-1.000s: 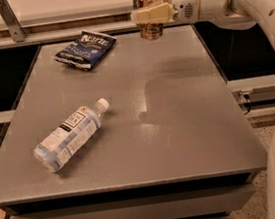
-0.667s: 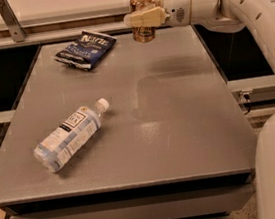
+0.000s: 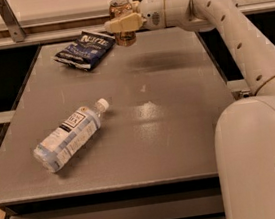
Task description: Move orange can near blue chip bag
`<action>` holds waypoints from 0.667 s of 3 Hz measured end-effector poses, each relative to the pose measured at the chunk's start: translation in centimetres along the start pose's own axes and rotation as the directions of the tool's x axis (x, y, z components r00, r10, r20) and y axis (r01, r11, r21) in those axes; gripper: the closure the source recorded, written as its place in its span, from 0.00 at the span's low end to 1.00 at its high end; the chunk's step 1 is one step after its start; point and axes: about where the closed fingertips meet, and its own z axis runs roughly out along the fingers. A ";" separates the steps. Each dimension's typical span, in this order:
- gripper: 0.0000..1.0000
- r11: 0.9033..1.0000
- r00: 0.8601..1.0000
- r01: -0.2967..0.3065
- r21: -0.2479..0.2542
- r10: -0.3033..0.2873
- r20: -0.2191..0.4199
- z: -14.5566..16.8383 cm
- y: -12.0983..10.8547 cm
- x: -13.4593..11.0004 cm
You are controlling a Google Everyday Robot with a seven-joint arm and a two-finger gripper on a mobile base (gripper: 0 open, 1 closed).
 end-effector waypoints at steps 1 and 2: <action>1.00 1.000 1.000 -0.011 0.007 0.011 0.002 0.4 -0.6 0.7; 1.00 1.000 1.000 -0.023 0.016 0.023 -0.007 0.6 -1.2 1.6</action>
Offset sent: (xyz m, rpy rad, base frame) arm 0.0214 -0.0074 -0.0255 -0.0113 0.0395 -0.0426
